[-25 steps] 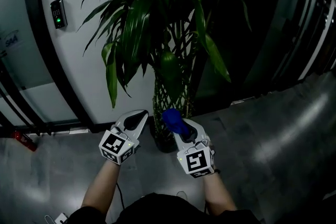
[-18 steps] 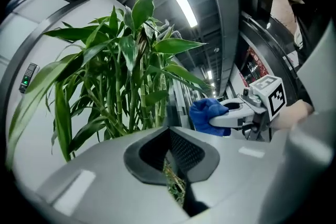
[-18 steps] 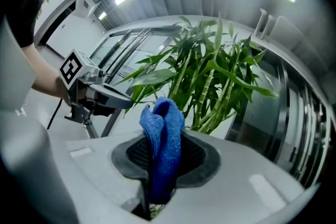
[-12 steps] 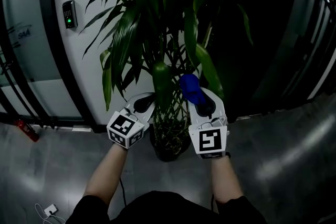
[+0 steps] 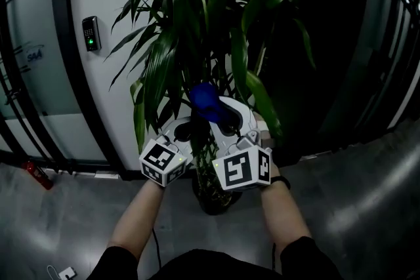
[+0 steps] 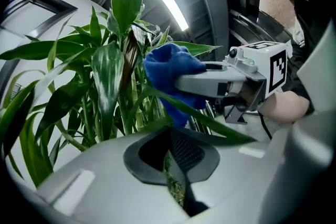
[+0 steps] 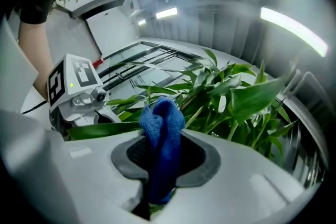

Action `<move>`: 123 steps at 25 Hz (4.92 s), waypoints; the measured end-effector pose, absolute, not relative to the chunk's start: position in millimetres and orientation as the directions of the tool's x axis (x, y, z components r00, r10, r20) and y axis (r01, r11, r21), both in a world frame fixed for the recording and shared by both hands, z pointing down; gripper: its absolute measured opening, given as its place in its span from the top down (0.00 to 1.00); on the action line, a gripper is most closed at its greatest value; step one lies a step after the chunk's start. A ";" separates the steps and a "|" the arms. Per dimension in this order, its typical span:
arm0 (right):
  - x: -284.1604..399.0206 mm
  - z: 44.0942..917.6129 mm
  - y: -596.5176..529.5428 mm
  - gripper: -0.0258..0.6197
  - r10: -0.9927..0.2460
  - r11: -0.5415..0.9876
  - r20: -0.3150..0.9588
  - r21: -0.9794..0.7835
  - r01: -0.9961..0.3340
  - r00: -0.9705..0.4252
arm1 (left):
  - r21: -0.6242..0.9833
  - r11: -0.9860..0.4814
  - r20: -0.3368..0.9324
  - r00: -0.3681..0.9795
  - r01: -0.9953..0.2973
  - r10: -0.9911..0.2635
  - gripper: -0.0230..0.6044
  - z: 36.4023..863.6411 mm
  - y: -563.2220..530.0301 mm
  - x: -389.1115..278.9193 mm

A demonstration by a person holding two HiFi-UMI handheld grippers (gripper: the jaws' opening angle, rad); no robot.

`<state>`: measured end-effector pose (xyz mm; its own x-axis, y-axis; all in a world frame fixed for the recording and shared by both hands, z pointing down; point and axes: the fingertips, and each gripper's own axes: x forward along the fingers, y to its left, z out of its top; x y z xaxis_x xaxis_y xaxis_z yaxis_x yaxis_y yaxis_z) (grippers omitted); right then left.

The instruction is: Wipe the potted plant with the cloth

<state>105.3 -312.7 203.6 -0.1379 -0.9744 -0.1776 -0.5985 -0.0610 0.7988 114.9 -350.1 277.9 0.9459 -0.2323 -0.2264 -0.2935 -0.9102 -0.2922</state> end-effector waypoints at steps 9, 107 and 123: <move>93.3 243.8 -314.8 0.82 -0.990 0.008 -0.061 0.871 -0.491 -0.124 | -0.447 -0.865 -0.165 0.971 -0.230 -0.173 0.95 286.9 -331.4 118.6; 163.3 417.6 -140.0 0.82 -0.816 0.568 0.002 0.187 -0.802 -0.578 | -0.047 -0.613 -0.110 0.614 -0.789 -0.782 0.95 422.7 -178.5 12.4; 300.9 296.8 -247.7 0.82 -0.748 0.549 -0.084 0.480 -0.685 -0.658 | -0.091 -0.577 -0.160 0.584 -0.812 -0.796 0.95 365.8 -253.3 175.0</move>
